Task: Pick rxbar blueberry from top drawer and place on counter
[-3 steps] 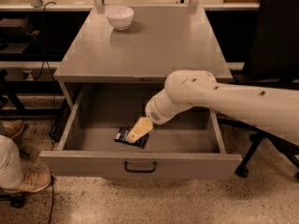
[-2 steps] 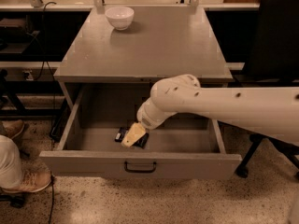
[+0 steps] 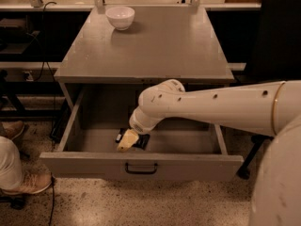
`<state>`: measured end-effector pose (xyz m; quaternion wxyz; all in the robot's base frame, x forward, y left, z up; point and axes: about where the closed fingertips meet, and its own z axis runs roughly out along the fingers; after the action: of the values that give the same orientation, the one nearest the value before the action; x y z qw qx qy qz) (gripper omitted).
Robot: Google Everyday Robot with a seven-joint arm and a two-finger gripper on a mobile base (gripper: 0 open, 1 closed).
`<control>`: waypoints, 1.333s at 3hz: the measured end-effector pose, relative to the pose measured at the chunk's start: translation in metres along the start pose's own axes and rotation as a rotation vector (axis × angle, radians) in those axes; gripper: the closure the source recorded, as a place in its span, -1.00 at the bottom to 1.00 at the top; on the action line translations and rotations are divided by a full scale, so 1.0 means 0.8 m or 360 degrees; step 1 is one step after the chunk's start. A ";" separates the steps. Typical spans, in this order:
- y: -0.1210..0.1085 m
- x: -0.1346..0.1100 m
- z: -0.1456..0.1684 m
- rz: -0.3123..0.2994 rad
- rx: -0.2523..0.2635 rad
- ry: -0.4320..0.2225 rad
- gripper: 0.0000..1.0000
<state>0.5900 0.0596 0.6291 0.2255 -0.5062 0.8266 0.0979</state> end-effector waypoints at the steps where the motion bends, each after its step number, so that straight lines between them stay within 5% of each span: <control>1: 0.006 0.004 0.030 -0.0010 -0.0040 0.0041 -1.00; 4: 0.002 0.011 0.038 0.0035 -0.0074 0.0024 0.38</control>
Offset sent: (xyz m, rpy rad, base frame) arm 0.0067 0.0079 -0.0576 -0.0227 0.0700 0.0101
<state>0.5932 0.0649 0.5980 0.2065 -0.5028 0.8313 0.1157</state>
